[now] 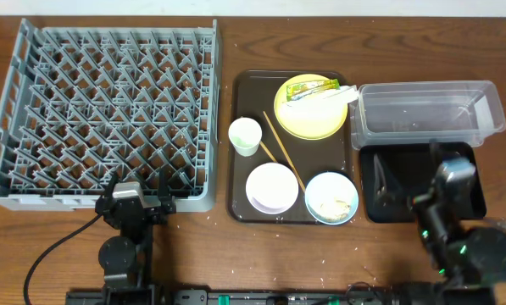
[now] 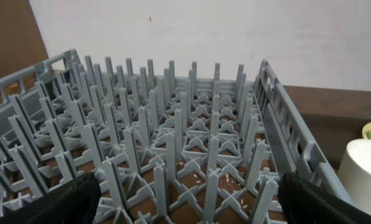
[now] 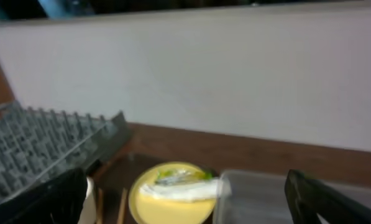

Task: Sort waste into correct bins and load items into the dishwasher
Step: 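Reach right gripper to yellow plate and grasp wrapper and tissue, then carry wrapper and tissue right and drop into clear plastic bin, then grasp light-blue bowl of rice with right gripper, then tip light-blue bowl over black tray to dump rice, then return emptied blue bowl to dark tray with right gripper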

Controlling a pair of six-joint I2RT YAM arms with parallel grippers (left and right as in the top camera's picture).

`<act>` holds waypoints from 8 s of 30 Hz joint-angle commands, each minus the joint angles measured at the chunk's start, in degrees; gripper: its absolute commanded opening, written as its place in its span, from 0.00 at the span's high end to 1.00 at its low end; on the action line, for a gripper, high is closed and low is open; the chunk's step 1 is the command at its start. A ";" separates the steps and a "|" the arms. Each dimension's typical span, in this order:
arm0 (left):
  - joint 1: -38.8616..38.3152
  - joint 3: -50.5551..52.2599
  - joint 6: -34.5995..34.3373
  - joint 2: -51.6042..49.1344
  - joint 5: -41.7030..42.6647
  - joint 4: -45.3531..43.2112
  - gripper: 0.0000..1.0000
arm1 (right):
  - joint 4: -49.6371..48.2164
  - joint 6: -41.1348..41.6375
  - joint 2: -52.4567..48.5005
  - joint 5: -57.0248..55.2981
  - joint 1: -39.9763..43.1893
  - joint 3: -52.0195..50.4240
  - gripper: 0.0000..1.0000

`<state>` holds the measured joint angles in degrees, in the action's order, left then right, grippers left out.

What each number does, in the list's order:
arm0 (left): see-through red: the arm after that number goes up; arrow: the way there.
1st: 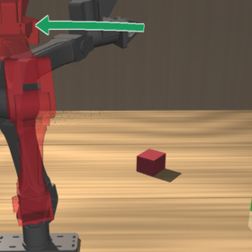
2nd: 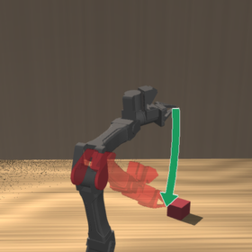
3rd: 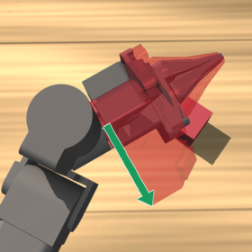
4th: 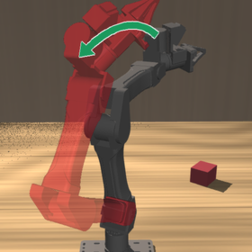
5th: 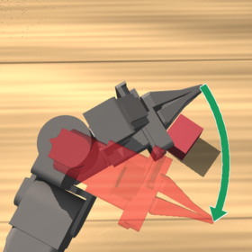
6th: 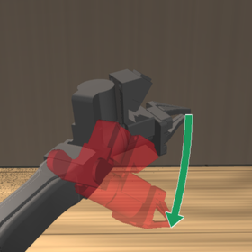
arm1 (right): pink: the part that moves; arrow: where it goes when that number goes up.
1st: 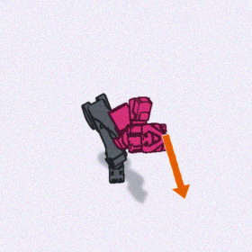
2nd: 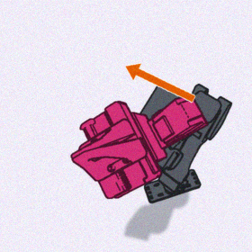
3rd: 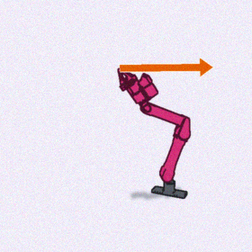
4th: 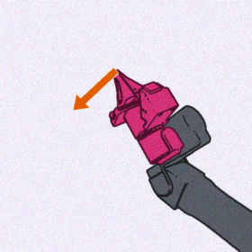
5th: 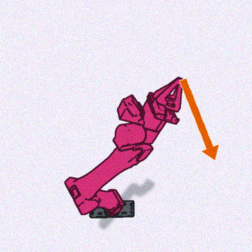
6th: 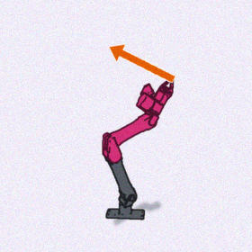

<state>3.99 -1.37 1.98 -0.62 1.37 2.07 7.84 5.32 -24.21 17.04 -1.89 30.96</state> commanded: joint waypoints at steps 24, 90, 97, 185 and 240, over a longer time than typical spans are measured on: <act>0.22 1.14 0.79 0.24 -0.46 1.95 0.08 | 44.06 5.07 -89.94 8.04 -16.39 75.49 0.12; 0.22 1.14 0.79 0.24 -0.46 1.95 0.08 | 49.88 49.31 -83.34 -23.06 4.50 60.70 0.99; 0.22 1.14 0.81 0.24 -0.46 1.95 0.08 | 44.02 34.10 -81.50 -17.75 5.57 60.30 0.04; 0.22 1.14 0.81 0.24 -0.46 1.95 0.08 | 50.47 -31.10 -59.28 69.13 48.11 12.52 0.99; 0.22 1.14 0.81 0.24 -0.46 1.95 0.08 | 56.17 -3.85 -48.92 21.00 8.92 37.20 0.99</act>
<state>3.99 -1.39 1.98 -0.64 1.43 2.11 64.45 -5.87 -73.78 52.95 16.73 63.86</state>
